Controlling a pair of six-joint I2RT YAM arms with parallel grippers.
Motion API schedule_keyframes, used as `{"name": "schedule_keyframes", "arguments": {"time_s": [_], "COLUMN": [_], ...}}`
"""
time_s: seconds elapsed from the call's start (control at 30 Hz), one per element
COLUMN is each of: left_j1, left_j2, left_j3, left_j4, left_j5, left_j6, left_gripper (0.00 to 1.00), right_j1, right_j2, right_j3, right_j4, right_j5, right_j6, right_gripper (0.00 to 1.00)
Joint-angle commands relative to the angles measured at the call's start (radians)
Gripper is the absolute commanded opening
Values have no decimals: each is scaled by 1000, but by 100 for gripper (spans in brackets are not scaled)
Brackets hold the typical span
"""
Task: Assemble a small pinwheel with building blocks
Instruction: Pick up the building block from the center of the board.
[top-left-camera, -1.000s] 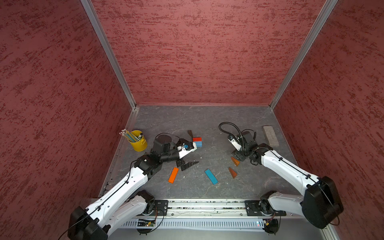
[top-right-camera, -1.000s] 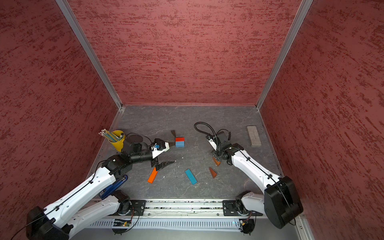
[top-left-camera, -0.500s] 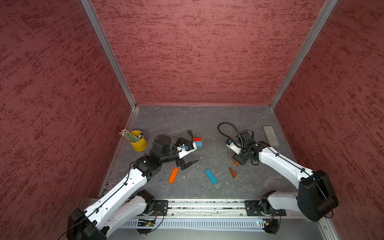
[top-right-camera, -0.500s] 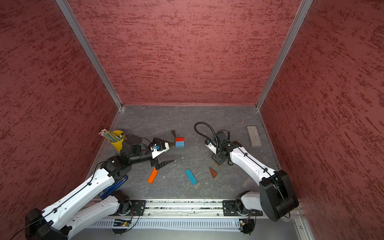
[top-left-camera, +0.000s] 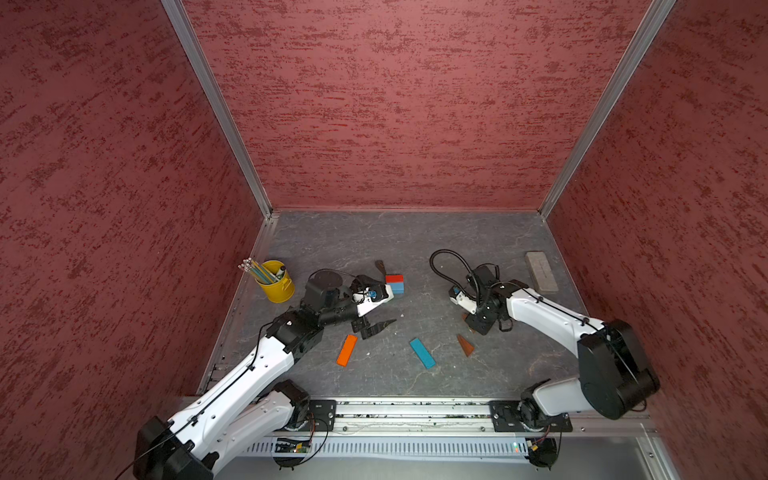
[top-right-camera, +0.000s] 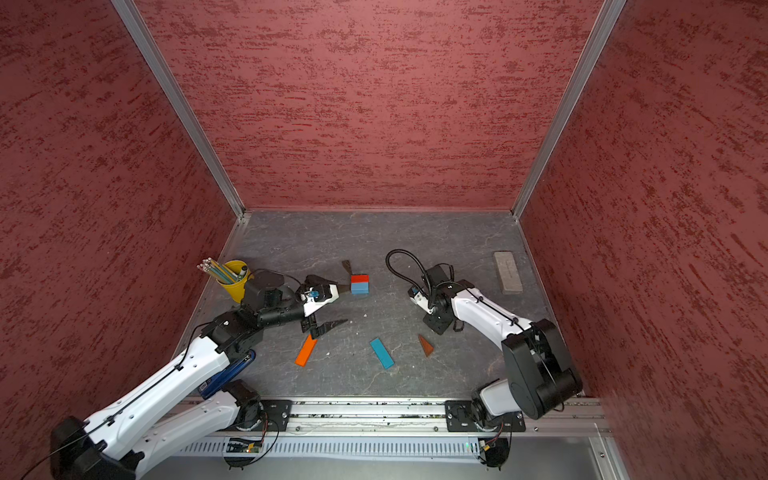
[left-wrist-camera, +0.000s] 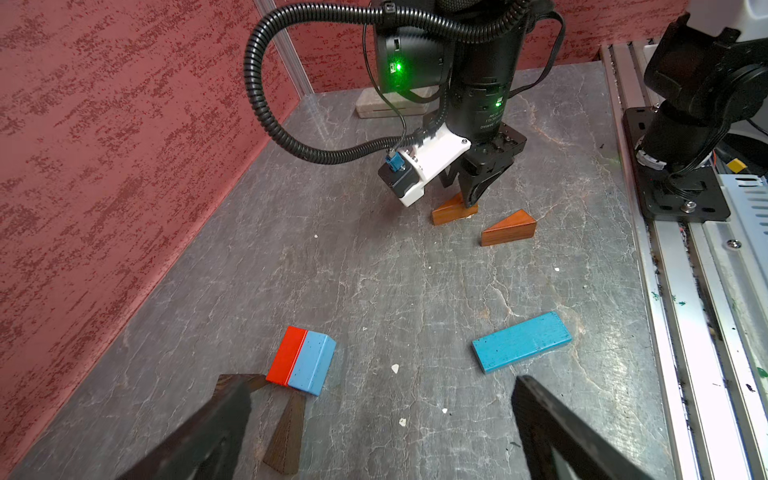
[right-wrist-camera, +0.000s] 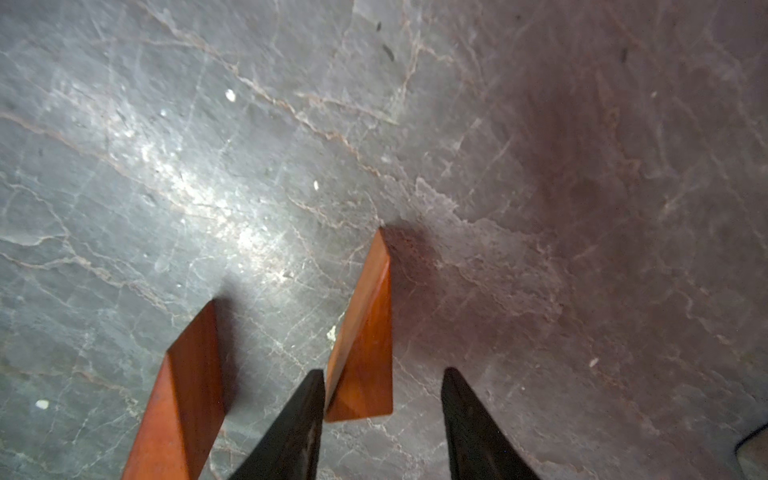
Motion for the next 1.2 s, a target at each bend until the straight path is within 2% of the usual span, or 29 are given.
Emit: {"name": "schedule_keyframes", "arguments": {"time_s": [0.0, 0.63, 1.17], "left_j1": [-1, -1, 2], "left_j2": [6, 11, 12], "left_j3": [-12, -10, -11], "left_j4": [15, 18, 20], "left_j5": [6, 18, 4], "left_j6": [7, 4, 4], "left_gripper": [100, 100, 100], "right_j1": [-4, -8, -7], "right_j2": [-7, 27, 14], "right_j3": [-4, -21, -9], "right_j4": [-13, -9, 59], "right_j5": [-15, 10, -25], "right_j6": [1, 8, -30], "right_gripper": [48, 41, 27]}}
